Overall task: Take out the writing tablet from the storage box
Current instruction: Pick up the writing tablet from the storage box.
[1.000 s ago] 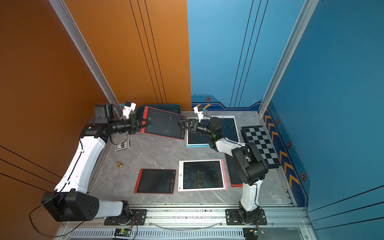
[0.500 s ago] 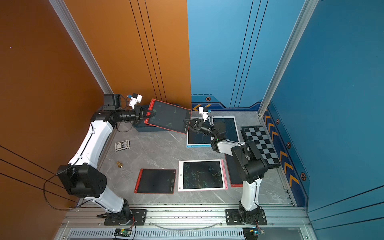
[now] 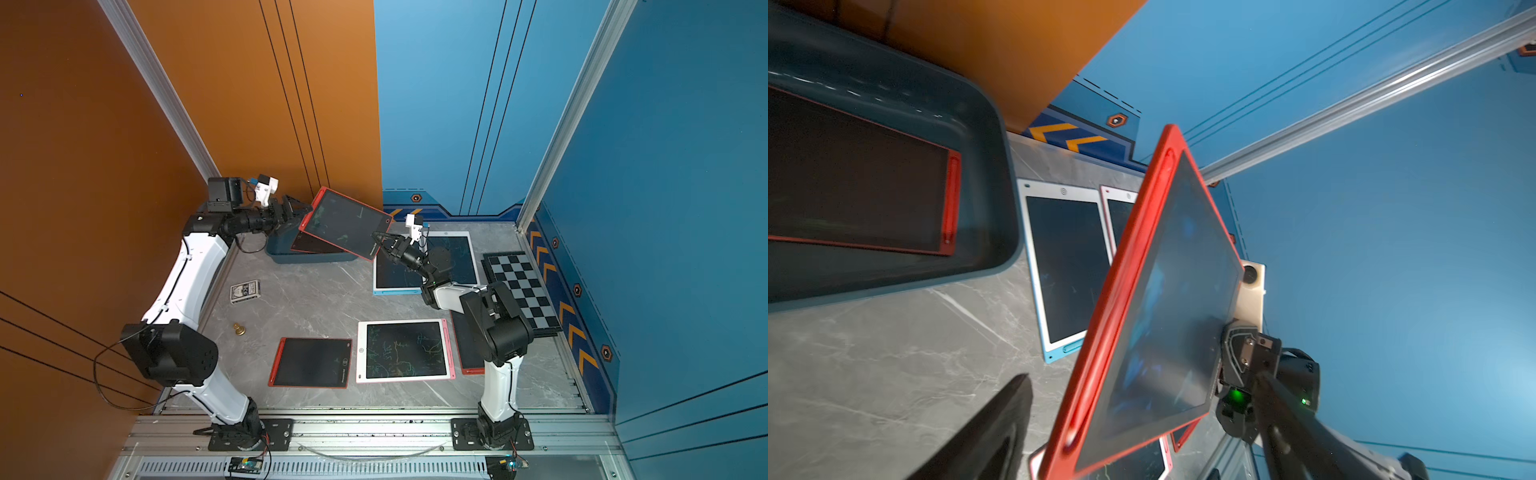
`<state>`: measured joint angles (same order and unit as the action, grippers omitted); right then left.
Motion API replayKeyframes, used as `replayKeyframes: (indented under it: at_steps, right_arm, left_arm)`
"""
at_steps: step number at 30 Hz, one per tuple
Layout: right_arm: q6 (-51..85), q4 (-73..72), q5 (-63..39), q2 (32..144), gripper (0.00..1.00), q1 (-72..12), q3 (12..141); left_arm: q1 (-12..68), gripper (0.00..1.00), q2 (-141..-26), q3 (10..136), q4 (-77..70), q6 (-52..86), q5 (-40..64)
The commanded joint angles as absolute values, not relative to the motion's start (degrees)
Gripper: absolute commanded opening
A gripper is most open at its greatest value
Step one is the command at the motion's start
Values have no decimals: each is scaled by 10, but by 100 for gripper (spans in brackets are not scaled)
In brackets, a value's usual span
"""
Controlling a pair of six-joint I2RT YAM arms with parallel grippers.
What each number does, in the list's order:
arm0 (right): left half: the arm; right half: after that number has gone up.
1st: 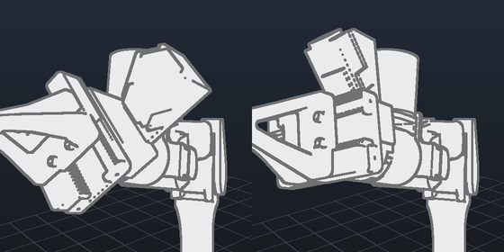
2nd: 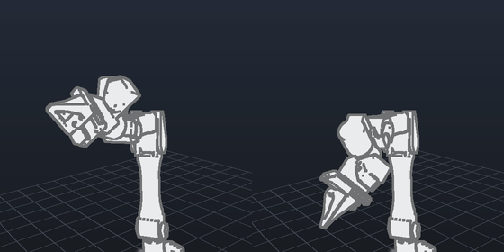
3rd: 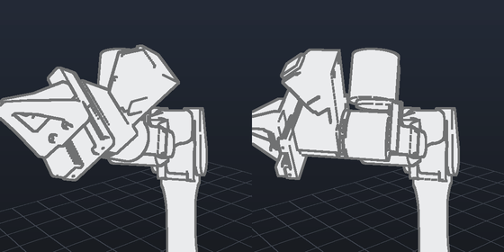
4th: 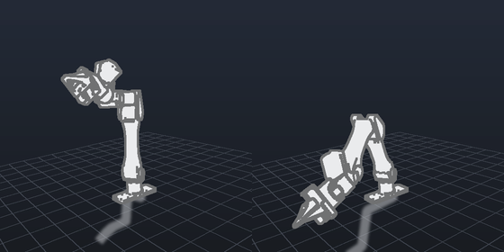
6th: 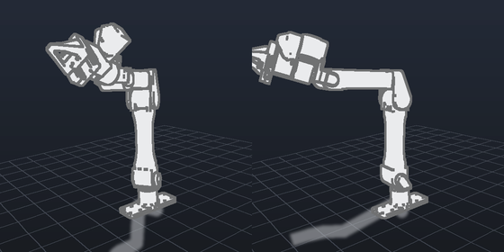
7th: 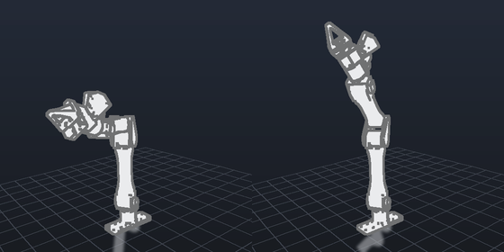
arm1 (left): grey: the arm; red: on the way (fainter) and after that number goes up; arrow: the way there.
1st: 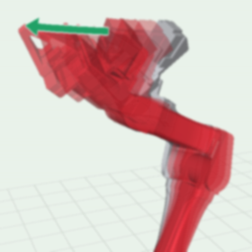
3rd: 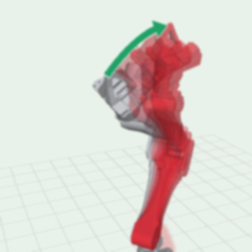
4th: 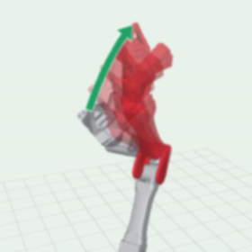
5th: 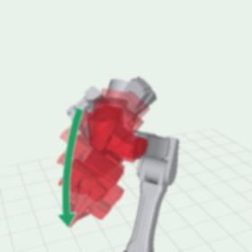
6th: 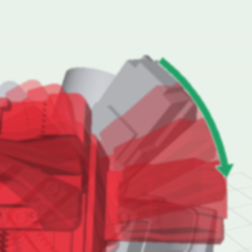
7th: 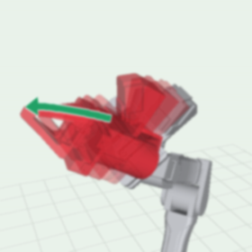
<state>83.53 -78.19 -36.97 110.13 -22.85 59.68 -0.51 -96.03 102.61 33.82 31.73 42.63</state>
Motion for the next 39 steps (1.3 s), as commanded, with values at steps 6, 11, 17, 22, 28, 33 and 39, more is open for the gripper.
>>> replayKeyframes:
  at_steps: [6,11,17,22,28,33,39]
  right_arm:
    - [828,-812,-184,1091,4,-259,586]
    - [830,-812,-92,1093,4,-292,585]
    - [843,-803,-43,1092,4,-334,597]
    - [847,-788,-28,1089,5,-359,599]
    - [850,-783,-18,1089,5,-374,600]
    - [850,-764,-5,1085,5,-384,599]
    - [849,-763,7,1092,5,-390,601]
  left_arm:
    - [11,94,-812,823,139,436,296]
    - [67,97,-756,722,53,468,236]
    - [88,99,-756,664,-35,520,224]
    - [93,98,-787,669,-93,553,256]
    - [100,96,-811,672,-128,572,267]
    - [103,92,-829,671,-168,599,290]
    - [118,82,-838,677,-172,601,302]
